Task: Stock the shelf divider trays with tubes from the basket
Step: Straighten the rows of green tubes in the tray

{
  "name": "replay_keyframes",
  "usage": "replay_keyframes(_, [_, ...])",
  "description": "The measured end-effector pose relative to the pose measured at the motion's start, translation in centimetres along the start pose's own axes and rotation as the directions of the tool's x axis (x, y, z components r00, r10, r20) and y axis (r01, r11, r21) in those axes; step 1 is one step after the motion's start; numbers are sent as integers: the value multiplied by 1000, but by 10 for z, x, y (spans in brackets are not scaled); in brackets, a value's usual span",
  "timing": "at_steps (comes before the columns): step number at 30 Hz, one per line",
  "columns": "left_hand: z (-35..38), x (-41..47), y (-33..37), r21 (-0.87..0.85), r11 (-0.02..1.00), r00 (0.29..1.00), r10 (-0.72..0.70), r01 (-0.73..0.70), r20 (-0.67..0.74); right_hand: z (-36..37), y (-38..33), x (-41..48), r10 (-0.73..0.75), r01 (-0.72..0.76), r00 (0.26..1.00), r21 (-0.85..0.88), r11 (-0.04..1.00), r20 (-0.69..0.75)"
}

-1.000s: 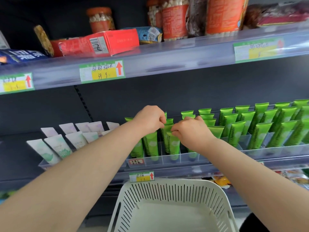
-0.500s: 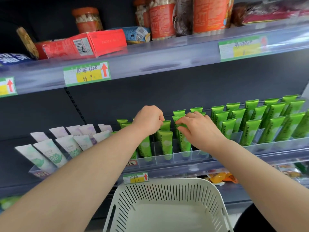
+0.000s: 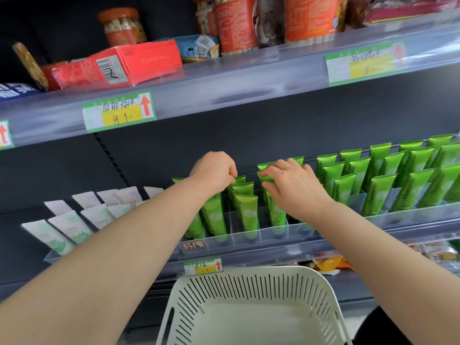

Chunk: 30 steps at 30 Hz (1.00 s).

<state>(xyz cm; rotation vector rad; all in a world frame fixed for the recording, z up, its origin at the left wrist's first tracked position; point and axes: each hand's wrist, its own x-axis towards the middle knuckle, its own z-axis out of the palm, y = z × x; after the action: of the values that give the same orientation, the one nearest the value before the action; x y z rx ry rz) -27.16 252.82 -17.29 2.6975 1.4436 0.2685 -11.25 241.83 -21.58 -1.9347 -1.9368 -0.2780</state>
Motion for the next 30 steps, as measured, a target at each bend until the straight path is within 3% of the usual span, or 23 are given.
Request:
replay_keyframes(11, [15, 7, 11, -40, 999, 997, 32, -35, -75, 6, 3, 5, 17, -18, 999, 38, 999, 27])
replay_keyframes(17, [7, 15, -4, -198, 980, 986, -23, -10, -164, 6, 1, 10, 12, -12, 1000, 49, 999, 1])
replay_keyframes(19, [4, 17, -11, -97, 995, 984, -44, 27, -173, 7, 1, 11, 17, -17, 1000, 51, 999, 7])
replay_keyframes(23, [1, 19, -15, 17, 997, 995, -77, 78, -58, 10, 0, 12, 32, -33, 999, 64, 997, 17])
replay_keyframes(30, [9, 28, -2, 1, 999, 992, -40, 41, -119, 9, 5, 13, 46, -46, 999, 68, 997, 4])
